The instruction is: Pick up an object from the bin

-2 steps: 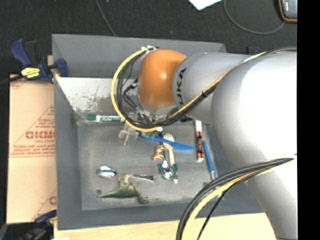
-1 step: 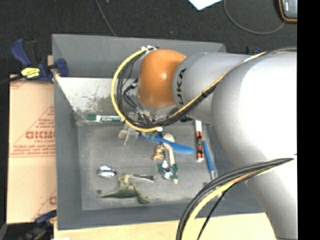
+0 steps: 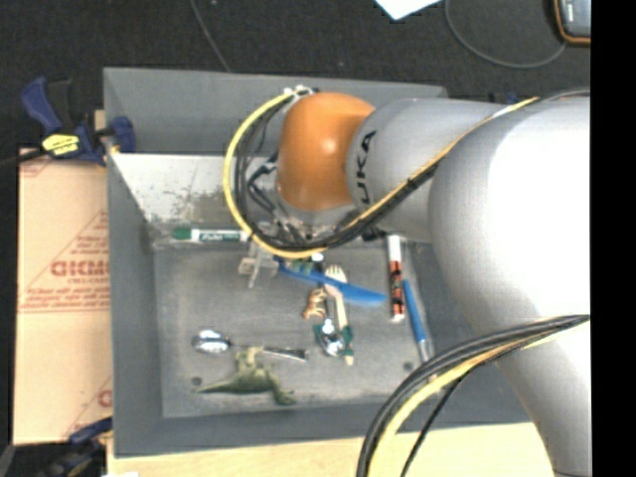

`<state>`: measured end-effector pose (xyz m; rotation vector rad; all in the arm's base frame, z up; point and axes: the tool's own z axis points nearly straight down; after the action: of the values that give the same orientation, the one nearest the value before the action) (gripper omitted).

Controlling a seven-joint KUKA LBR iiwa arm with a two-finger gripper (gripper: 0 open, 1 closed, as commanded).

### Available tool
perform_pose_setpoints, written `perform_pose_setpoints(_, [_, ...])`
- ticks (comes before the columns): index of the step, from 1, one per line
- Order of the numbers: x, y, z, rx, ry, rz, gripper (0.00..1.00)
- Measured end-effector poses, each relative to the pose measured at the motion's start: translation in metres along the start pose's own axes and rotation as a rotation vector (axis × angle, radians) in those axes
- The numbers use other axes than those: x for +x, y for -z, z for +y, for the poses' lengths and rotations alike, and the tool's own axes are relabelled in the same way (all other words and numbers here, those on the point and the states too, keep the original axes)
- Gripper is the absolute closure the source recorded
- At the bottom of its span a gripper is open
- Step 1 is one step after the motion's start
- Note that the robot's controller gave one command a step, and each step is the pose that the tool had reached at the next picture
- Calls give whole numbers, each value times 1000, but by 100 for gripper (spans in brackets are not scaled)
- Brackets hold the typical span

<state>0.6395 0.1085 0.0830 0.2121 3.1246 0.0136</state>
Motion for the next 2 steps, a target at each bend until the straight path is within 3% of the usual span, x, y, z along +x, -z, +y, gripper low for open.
perform_pose_setpoints(2, [-3, 74, 1, -3, 0, -8, 100])
